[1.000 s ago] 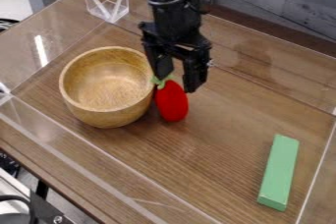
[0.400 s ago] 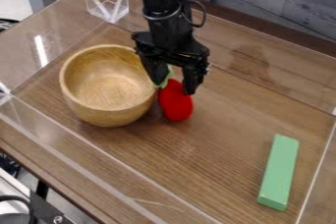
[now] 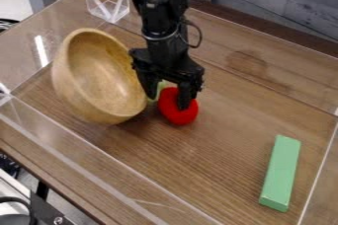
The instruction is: Move the red fruit to the right
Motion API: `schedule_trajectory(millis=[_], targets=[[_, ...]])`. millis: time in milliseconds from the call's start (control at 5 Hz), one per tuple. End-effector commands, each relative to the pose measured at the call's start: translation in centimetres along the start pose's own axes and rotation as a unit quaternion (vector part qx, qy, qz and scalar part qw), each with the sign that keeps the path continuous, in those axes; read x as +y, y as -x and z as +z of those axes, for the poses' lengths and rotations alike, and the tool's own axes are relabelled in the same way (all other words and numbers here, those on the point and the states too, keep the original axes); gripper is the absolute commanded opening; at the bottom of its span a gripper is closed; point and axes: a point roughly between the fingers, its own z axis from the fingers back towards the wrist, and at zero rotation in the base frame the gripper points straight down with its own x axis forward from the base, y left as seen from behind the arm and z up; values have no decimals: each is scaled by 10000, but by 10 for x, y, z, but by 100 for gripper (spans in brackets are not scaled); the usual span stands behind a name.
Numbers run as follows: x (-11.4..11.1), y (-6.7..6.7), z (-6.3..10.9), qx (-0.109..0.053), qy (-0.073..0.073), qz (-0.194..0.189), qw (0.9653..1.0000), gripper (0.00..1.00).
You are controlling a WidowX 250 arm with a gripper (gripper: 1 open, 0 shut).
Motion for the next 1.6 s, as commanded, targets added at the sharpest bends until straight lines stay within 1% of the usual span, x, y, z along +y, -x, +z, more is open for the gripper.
schedule_trajectory(millis=[0, 400, 600, 800, 1000, 1200, 1400], targets=[[0, -2, -2, -37, -2, -284, 9996, 0], [-3, -7, -2, -31, 63, -191, 9998, 0], [-8, -4, 4, -4, 119, -536, 9985, 0], [-13, -1, 11, 25, 180, -851, 9962, 0], [-21, 5, 9, 25, 206, -703, 9973, 0], [-26, 8, 6, 32, 210, -590, 9980, 100], [-21, 9, 2, 33, 215, -414, 9989, 0]])
